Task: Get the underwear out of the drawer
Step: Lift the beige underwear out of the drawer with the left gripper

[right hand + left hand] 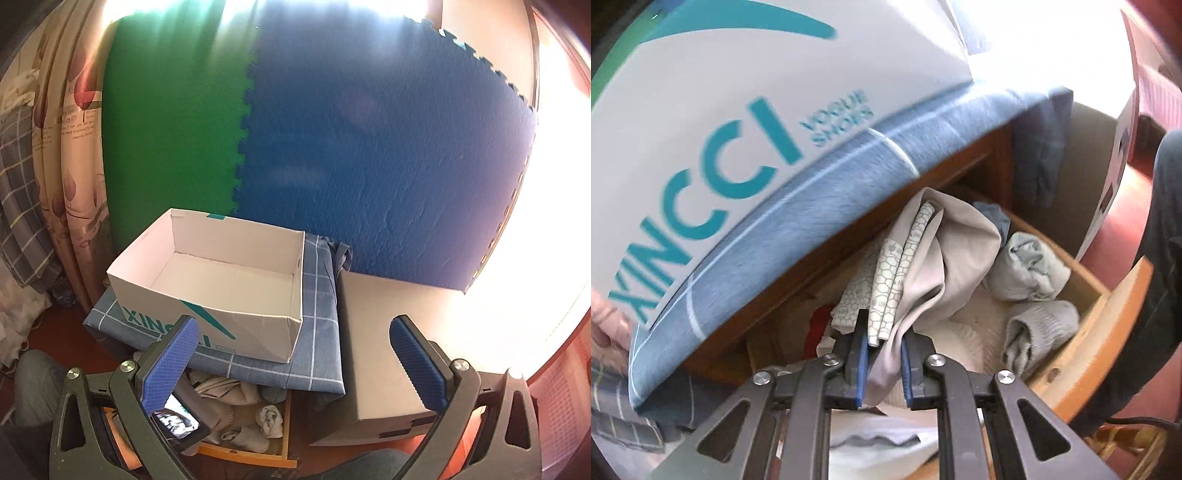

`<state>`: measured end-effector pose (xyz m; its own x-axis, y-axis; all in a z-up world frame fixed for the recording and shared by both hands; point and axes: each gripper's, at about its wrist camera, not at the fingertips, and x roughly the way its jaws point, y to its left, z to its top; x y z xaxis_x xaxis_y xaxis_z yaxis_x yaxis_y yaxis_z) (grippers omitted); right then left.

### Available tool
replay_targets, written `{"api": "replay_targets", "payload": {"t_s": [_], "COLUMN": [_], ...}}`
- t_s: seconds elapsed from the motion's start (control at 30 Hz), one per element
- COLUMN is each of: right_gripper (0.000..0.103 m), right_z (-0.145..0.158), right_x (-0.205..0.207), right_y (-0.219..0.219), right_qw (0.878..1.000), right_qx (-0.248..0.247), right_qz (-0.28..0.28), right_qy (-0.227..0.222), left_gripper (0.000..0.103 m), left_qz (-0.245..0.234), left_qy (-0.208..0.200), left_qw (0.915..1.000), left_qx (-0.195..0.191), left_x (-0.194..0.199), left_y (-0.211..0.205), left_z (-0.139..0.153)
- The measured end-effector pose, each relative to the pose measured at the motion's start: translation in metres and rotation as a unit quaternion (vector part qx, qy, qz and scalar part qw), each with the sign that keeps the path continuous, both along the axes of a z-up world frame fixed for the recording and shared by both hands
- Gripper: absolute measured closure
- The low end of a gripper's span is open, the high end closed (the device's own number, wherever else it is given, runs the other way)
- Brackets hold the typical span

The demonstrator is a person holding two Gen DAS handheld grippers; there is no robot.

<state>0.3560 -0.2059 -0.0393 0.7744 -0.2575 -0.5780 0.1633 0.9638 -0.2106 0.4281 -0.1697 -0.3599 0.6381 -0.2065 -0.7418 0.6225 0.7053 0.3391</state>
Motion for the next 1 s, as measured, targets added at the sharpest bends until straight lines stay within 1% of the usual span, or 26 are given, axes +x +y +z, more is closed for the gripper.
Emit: {"api": "replay_targets", "payload": {"t_s": [0.23, 0.33, 0.37, 0.43, 0.47, 0.53, 0.63, 0.77, 0.9, 1.0], "right_gripper": [0.001, 0.001, 0.001, 0.001, 0.001, 0.001, 0.001, 0.001, 0.001, 0.001], "right_z": [0.005, 0.006, 0.006, 0.005, 0.005, 0.002, -0.003, -0.010, -0.014, -0.018], "right_x": [0.000, 0.000, 0.000, 0.000, 0.000, 0.001, 0.000, -0.001, -0.002, -0.001], "right_y": [0.014, 0.018, 0.020, 0.022, 0.023, 0.024, 0.023, 0.015, 0.001, -0.009], "right_qw": [1.000, 0.999, 0.999, 0.999, 0.999, 0.999, 0.999, 1.000, 0.999, 0.998], "right_qx": [-0.028, -0.032, -0.034, -0.036, -0.038, -0.038, -0.032, -0.028, -0.036, -0.050], "right_qz": [0.001, 0.005, 0.006, 0.008, 0.009, 0.009, 0.013, 0.004, -0.018, -0.039], "right_qy": [-0.003, -0.003, -0.003, -0.002, -0.001, 0.005, 0.010, 0.013, 0.003, -0.009], "left_gripper": [0.089, 0.089, 0.089, 0.089, 0.089, 0.089, 0.089, 0.089, 0.089, 0.089], "left_qz": [0.019, 0.023, 0.024, 0.019, 0.018, 0.011, 0.001, 0.001, 0.006, 0.014], "left_qy": [0.000, -0.002, -0.004, 0.000, 0.003, 0.012, 0.007, 0.005, -0.001, 0.001], "left_qw": [0.9981, 0.9973, 0.9972, 0.9980, 0.9985, 0.9991, 0.9998, 0.9999, 0.9998, 0.9998], "left_qx": [-0.059, -0.069, -0.070, -0.060, -0.052, -0.038, -0.017, -0.014, -0.021, -0.011], "left_x": [-0.019, -0.022, -0.023, -0.021, -0.020, -0.017, -0.018, -0.020, -0.025, -0.027], "left_y": [0.029, 0.040, 0.042, 0.042, 0.041, 0.036, 0.025, 0.023, 0.032, 0.037], "left_z": [0.022, 0.031, 0.030, 0.027, 0.021, 0.023, 0.014, 0.012, 0.027, 0.021]}}
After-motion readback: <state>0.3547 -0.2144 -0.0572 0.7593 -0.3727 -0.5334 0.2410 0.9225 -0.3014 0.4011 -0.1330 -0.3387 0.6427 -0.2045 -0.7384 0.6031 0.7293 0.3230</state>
